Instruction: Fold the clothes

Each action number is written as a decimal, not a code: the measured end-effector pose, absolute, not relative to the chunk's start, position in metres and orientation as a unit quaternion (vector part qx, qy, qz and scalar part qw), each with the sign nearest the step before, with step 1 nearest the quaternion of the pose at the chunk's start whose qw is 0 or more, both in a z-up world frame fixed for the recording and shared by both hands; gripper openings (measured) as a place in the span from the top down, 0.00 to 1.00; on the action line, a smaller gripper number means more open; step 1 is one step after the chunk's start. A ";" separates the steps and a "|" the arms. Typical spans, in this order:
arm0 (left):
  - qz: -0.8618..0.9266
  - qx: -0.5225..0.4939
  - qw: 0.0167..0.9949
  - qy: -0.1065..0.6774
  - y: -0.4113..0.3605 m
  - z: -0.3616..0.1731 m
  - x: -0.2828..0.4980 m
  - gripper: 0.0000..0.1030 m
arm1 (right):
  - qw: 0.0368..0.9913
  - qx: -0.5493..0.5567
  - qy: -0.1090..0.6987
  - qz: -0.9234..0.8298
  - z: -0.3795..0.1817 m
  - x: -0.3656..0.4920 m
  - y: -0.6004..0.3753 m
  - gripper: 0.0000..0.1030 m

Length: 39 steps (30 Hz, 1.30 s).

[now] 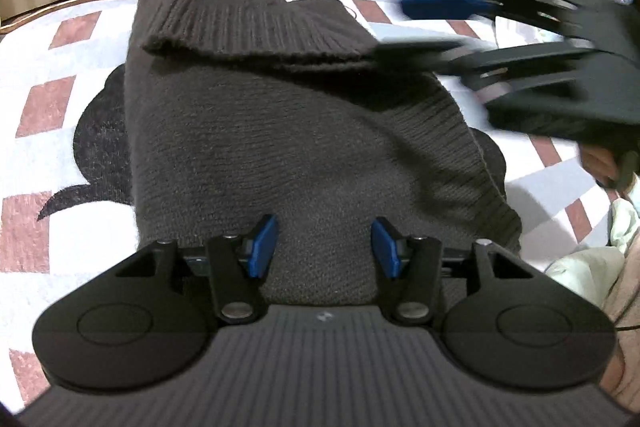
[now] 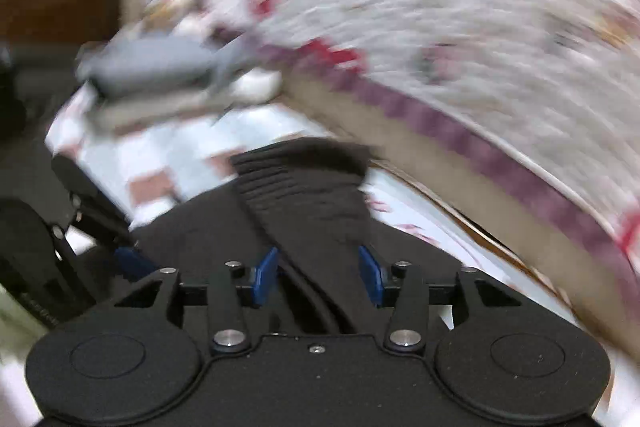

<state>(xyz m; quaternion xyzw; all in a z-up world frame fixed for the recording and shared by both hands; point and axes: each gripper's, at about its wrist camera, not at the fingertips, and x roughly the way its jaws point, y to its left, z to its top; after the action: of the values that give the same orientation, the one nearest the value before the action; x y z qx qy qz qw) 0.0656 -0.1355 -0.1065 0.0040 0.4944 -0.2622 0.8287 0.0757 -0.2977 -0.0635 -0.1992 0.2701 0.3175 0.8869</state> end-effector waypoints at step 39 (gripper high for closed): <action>-0.270 -0.059 0.819 0.504 -0.127 -0.108 0.077 0.48 | 0.793 0.269 0.500 0.220 -0.160 0.050 -0.409 0.35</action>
<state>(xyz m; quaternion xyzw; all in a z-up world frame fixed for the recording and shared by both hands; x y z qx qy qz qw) 0.0773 -0.1270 -0.1085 -0.0591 0.5037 -0.2695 0.8186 0.0500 -0.4092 -0.1599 0.2694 0.4999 0.2195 0.7933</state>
